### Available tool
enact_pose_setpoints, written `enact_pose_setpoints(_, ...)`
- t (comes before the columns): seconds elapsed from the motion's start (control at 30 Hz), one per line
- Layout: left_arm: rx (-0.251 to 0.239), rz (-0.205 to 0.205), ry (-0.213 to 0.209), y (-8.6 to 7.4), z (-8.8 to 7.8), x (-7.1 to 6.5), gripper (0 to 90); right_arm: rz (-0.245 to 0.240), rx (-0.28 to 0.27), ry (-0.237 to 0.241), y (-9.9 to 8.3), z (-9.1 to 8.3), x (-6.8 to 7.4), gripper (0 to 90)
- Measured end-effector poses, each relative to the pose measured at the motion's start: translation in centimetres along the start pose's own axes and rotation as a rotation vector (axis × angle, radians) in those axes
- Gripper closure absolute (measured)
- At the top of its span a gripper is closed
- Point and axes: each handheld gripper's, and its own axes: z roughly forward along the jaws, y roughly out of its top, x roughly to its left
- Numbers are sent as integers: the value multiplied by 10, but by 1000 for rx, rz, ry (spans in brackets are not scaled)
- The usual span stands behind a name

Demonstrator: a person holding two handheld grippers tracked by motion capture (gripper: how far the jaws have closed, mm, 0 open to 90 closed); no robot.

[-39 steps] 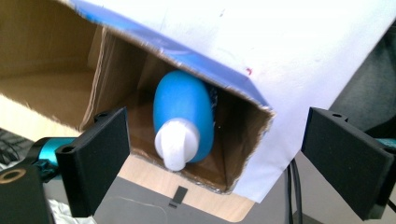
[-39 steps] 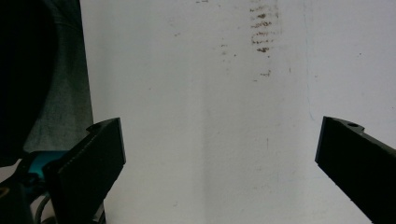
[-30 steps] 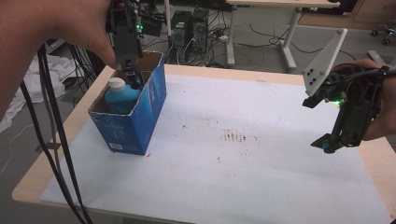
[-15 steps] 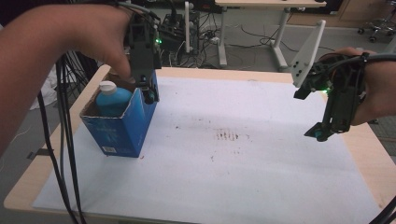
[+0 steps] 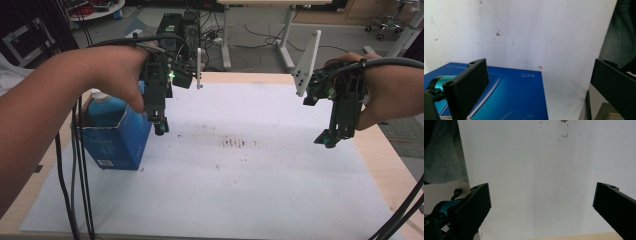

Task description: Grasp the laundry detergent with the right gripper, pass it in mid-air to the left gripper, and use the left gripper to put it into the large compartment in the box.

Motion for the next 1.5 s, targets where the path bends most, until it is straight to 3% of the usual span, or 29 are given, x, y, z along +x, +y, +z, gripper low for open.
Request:
enact_pose_setpoints(0.2, 10, -15, 2, -7, 4, 4, 16, 2, 2, 0, -1, 3, -4, 7)
enact_pose_setpoints(0.47, -15, -29, 0, -11, 3, 8, 16, 1, 4, 4, 0, 4, -11, 7)
enact_pose_setpoints(1.5, -9, -15, -13, 4, 6, 10, 16, 3, 0, 0, -5, 6, -16, 7)
